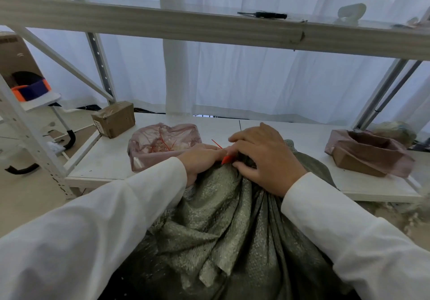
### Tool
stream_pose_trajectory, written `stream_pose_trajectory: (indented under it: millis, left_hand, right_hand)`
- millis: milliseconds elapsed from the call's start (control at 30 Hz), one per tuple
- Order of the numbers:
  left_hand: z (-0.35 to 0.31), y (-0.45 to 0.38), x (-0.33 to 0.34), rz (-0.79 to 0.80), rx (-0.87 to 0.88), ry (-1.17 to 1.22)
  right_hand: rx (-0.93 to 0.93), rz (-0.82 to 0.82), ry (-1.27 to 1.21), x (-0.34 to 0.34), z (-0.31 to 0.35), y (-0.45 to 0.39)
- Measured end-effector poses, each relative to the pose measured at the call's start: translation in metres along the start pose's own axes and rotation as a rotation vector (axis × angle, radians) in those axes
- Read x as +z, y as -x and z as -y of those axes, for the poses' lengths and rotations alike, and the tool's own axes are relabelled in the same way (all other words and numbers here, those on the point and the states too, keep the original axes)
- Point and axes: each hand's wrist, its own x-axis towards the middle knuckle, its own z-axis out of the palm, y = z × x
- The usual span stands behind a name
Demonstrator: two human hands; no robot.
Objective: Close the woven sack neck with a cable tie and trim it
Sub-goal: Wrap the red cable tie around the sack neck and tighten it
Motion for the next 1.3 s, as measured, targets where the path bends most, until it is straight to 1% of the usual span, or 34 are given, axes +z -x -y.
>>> stream_pose_trajectory:
  millis: [100, 200, 300, 400, 533, 633, 700, 767, 800, 867, 900, 933, 967, 1033, 1133, 1167, 1200, 1233, 1267, 1300]
  left_hand:
    - [0.001, 0.0, 0.001, -0.009, 0.026, -0.008]
    - [0.0, 0.001, 0.006, -0.031, 0.044, -0.03]
    - [0.0, -0.001, 0.008, -0.058, 0.045, -0.046]
    - [-0.001, -0.003, 0.011, -0.088, 0.063, -0.044]
    - [0.0, -0.004, 0.009, -0.058, 0.06, -0.039]
    - [0.0, -0.007, 0.0, -0.023, 0.039, -0.001]
    - [-0.003, -0.01, -0.006, -0.064, 0.024, 0.117]
    - [-0.009, -0.011, -0.01, -0.193, 0.045, 0.237]
    - [-0.011, -0.01, -0.013, -0.295, 0.097, 0.203]
    - [-0.013, -0.007, -0.019, -0.518, 0.277, 0.019]
    - [-0.014, -0.003, -0.02, -0.568, 0.397, -0.057]
    - [-0.015, 0.0, -0.021, -0.565, 0.497, -0.124]
    - [-0.016, 0.003, -0.021, -0.53, 0.574, -0.196]
    - [-0.015, 0.009, -0.02, -0.435, 0.647, -0.413]
    - [-0.006, 0.011, -0.023, -0.355, 0.691, -0.996]
    - [-0.003, 0.01, -0.025, -0.34, 0.701, -1.138]
    - [-0.003, 0.01, -0.027, -0.34, 0.697, -1.206]
    - [-0.003, 0.011, -0.028, -0.345, 0.691, -1.217]
    - [-0.004, 0.011, -0.029, -0.355, 0.688, -1.198]
    - [-0.005, 0.011, -0.029, -0.361, 0.689, -1.17]
  right_hand:
    - [-0.044, -0.004, 0.03, 0.003, -0.001, -0.001]
    - [-0.115, -0.05, 0.113, 0.005, -0.002, -0.004]
    - [-0.197, -0.11, 0.071, 0.004, -0.006, -0.004]
    - [-0.205, -0.111, 0.017, 0.005, -0.008, -0.004]
    - [-0.12, -0.048, -0.031, 0.006, -0.008, -0.003]
    - [-0.021, 0.0, -0.16, -0.001, -0.004, -0.006]
    - [0.087, -0.021, -0.269, -0.01, -0.005, -0.006]
    - [0.234, -0.061, -0.358, -0.019, -0.011, -0.005]
    - [0.313, -0.047, -0.404, -0.022, -0.016, -0.004]
    - [0.434, 0.045, -0.525, -0.025, -0.027, 0.0]
    - [0.469, 0.098, -0.58, -0.025, -0.031, 0.001]
    - [0.488, 0.137, -0.614, -0.026, -0.032, 0.001]
    - [0.498, 0.158, -0.628, -0.027, -0.033, 0.001]
    - [0.5, 0.172, -0.625, -0.029, -0.031, -0.001]
    - [0.481, 0.173, -0.57, -0.029, -0.028, -0.004]
    - [0.479, 0.18, -0.553, -0.029, -0.027, -0.004]
    - [0.48, 0.187, -0.545, -0.029, -0.027, -0.004]
    - [0.481, 0.184, -0.541, -0.028, -0.027, -0.004]
    - [0.484, 0.158, -0.537, -0.029, -0.026, -0.006]
    - [0.492, 0.097, -0.539, -0.03, -0.026, -0.009]
